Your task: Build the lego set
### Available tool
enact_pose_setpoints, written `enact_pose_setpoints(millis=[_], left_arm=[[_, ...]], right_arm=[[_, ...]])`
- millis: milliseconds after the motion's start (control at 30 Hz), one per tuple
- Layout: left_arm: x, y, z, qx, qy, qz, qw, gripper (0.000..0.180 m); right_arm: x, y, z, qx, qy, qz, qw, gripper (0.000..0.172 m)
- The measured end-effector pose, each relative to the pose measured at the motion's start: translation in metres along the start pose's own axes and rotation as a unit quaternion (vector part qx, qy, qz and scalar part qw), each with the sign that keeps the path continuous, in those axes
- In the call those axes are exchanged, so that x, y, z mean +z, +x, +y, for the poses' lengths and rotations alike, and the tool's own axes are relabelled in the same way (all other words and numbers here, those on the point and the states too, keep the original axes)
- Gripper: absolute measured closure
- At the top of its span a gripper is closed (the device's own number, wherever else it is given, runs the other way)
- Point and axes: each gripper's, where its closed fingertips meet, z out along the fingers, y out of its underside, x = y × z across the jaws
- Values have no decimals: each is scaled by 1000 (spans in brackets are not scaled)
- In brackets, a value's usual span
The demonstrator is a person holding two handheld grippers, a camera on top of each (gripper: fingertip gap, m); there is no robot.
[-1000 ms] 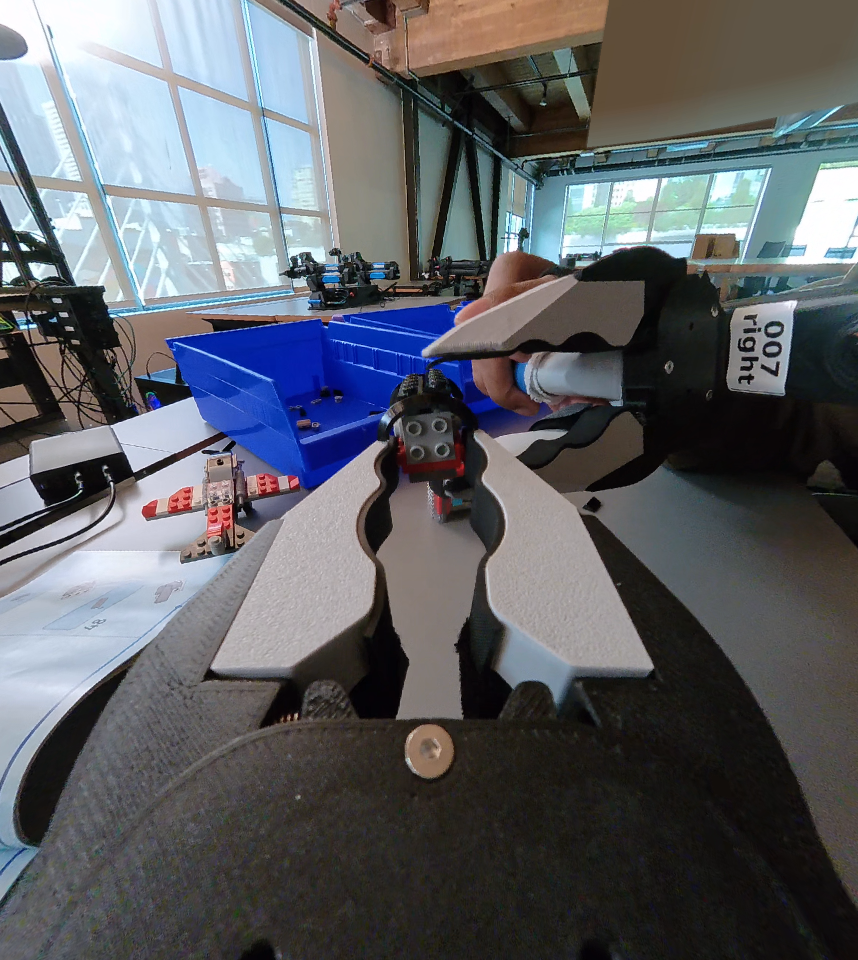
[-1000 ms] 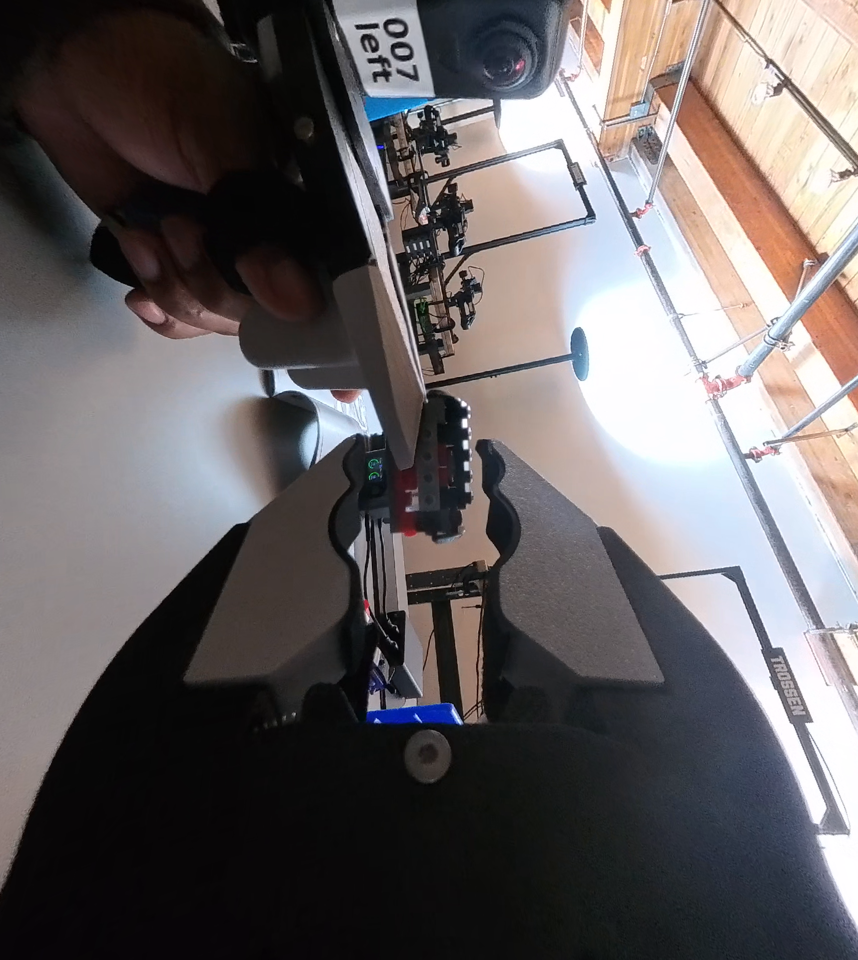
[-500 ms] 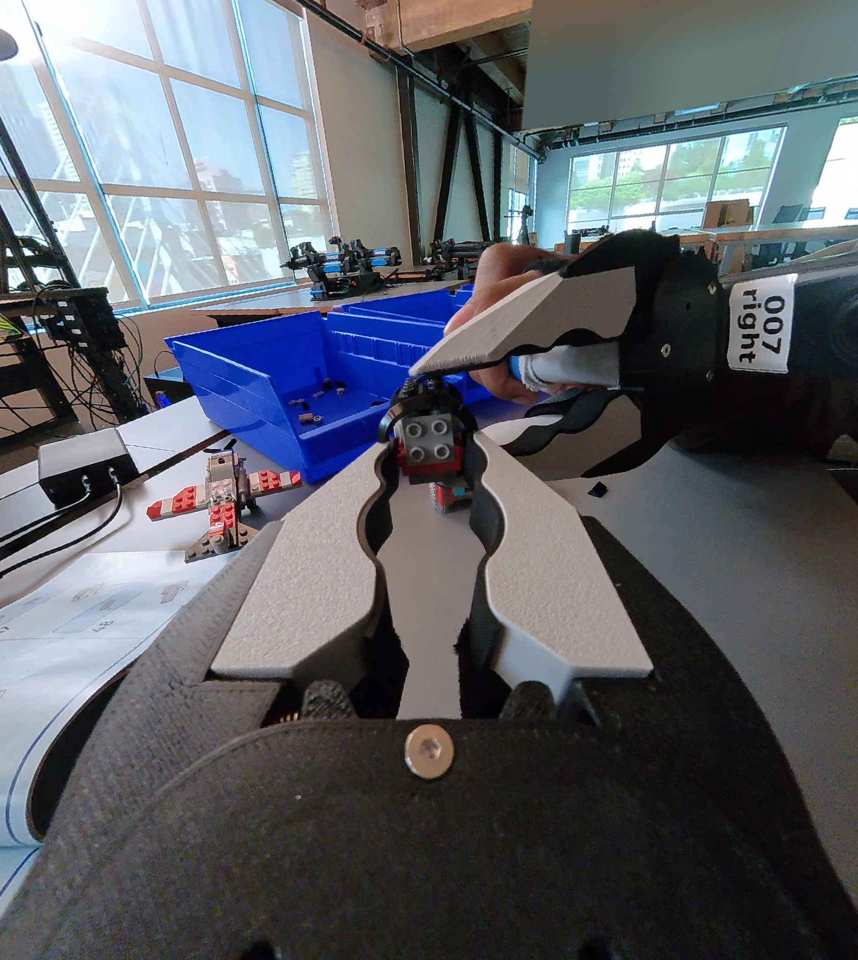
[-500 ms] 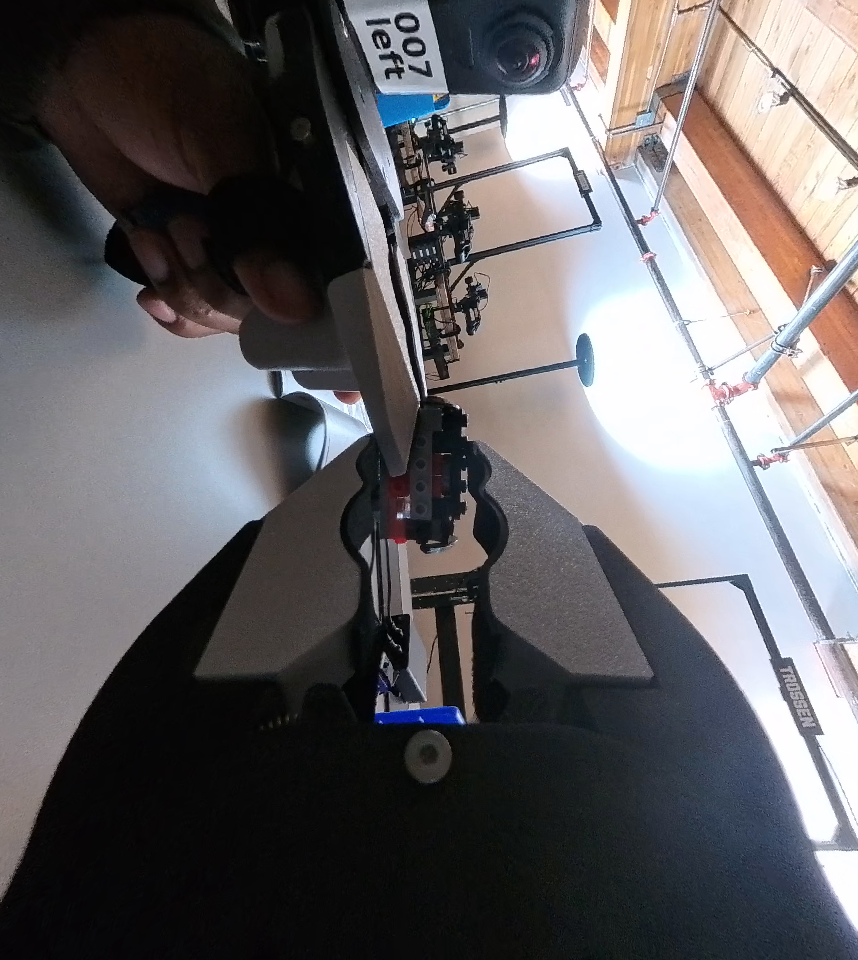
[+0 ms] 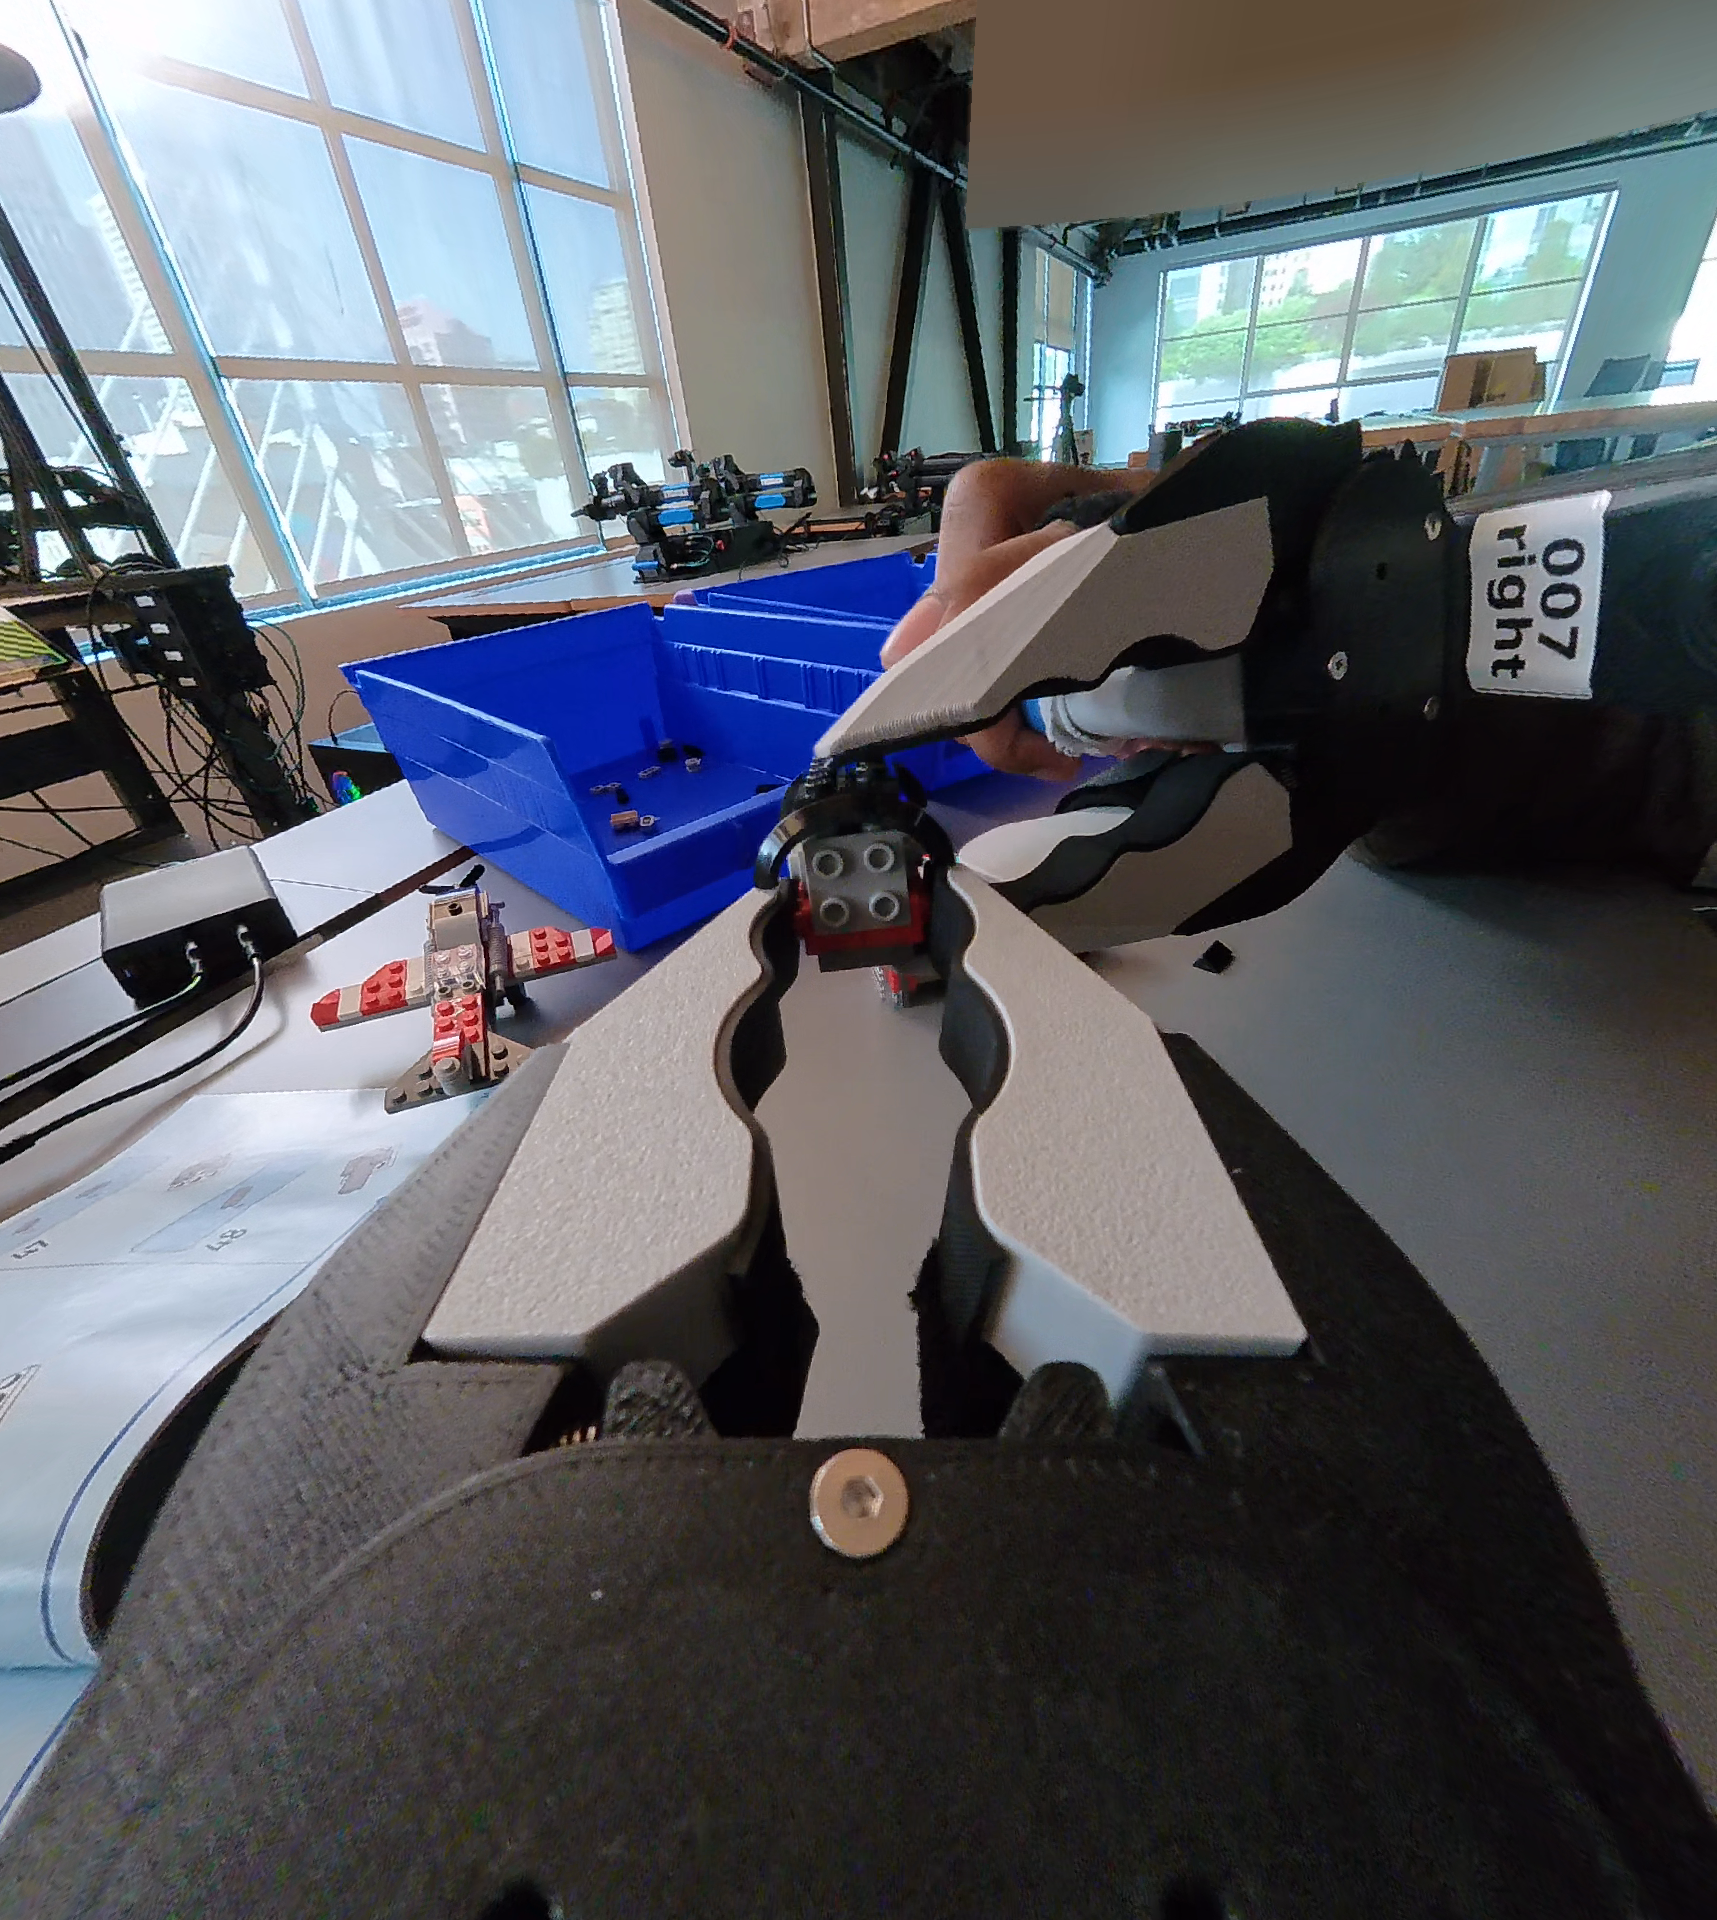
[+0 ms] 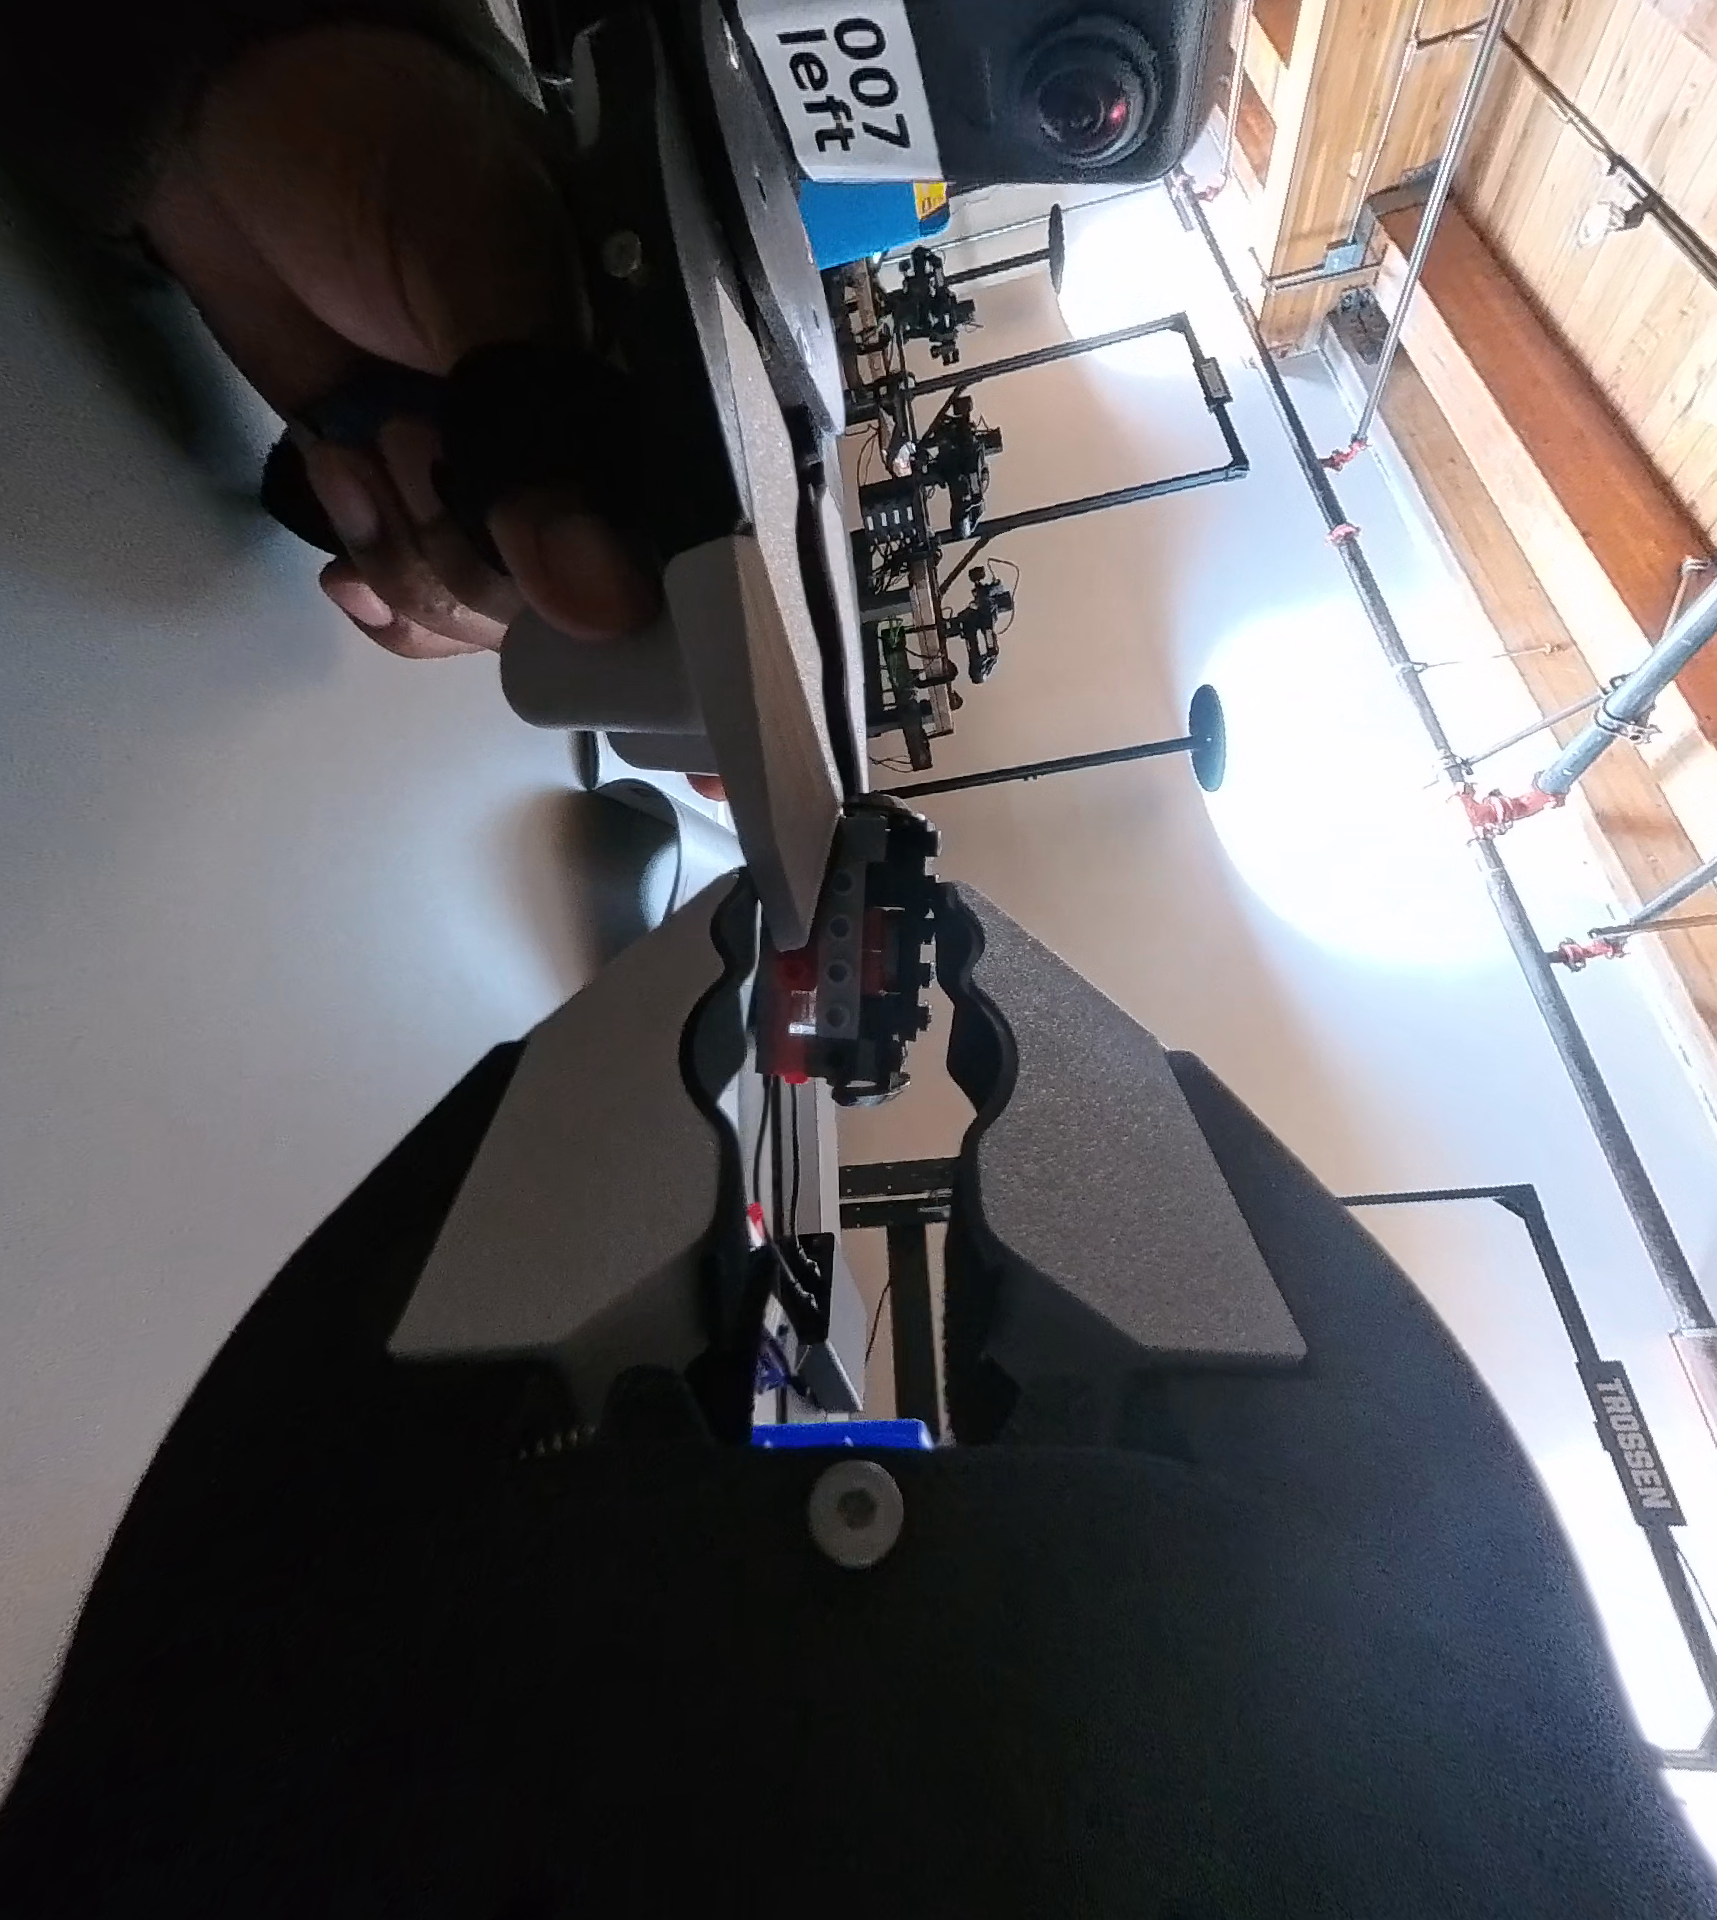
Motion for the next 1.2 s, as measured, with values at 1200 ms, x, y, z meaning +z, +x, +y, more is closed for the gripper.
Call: enact_pose_setpoints(millis=[1200], left_arm=[[-1,4,-4,-1,8,7,1000,156]], right_arm=[[-2,5,-2,-11,2,20,1000,137]])
